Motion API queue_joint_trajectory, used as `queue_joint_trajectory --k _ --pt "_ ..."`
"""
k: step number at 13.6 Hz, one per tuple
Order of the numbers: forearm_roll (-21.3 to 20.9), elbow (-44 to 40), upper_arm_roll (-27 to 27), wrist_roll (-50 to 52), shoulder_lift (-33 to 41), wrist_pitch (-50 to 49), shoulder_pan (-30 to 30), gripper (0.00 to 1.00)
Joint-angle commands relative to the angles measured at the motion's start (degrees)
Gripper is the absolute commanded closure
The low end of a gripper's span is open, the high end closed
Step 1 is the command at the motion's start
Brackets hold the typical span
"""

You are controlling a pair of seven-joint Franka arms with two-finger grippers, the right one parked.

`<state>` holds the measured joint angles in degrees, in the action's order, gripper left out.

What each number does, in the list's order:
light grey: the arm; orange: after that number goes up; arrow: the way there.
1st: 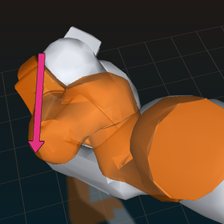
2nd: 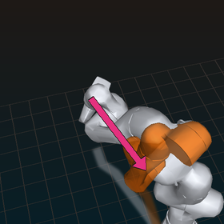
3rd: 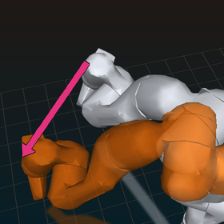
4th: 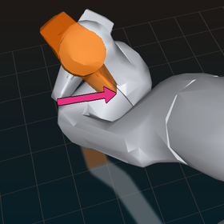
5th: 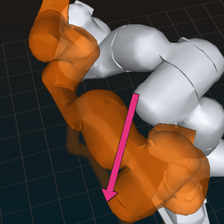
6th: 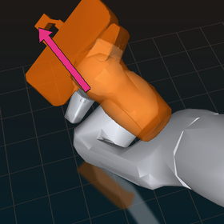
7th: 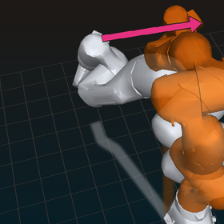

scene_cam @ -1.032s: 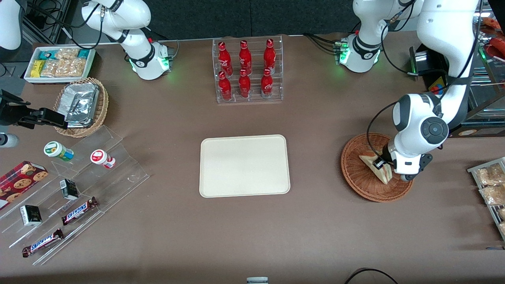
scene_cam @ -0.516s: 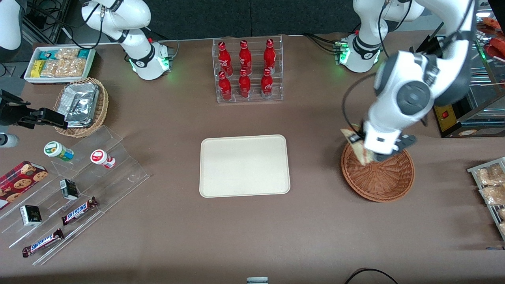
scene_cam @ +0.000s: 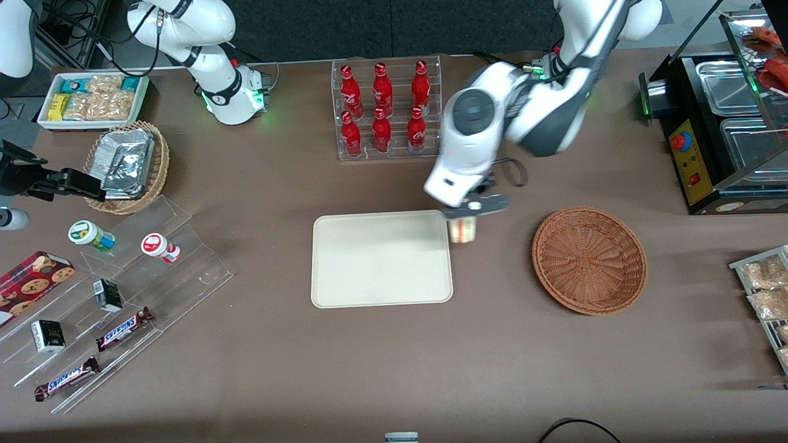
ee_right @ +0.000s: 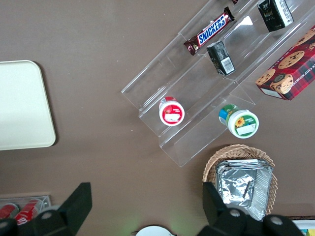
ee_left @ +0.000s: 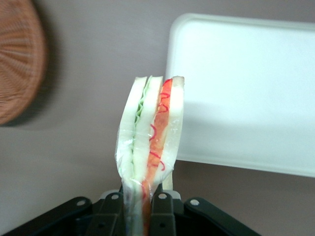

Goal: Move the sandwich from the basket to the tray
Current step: 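Carry the sandwich over the cream tray and lower it onto it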

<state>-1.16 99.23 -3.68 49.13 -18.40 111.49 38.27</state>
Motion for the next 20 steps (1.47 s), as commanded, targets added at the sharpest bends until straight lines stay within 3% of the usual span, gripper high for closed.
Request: queue_joint_trajectory --k 1,4,7,18,19,20 --pt "-0.7 -9.4 0.9 0.7 -9.2 -0.7 3.2 1.0" --pt "-1.1 -16.1 0.9 0.6 -16.7 3.5 6.4 1.0" --pt "-6.2 -16.8 0.9 1.8 -21.3 6.7 7.7 1.0" --pt "-6.3 -17.5 1.0 9.1 -26.7 11.6 7.9 1.0" --pt "-6.3 -17.8 1.0 9.1 -27.2 11.7 7.9 0.83" --pt "-6.2 -18.3 1.0 8.6 -27.3 11.7 7.8 0.43"
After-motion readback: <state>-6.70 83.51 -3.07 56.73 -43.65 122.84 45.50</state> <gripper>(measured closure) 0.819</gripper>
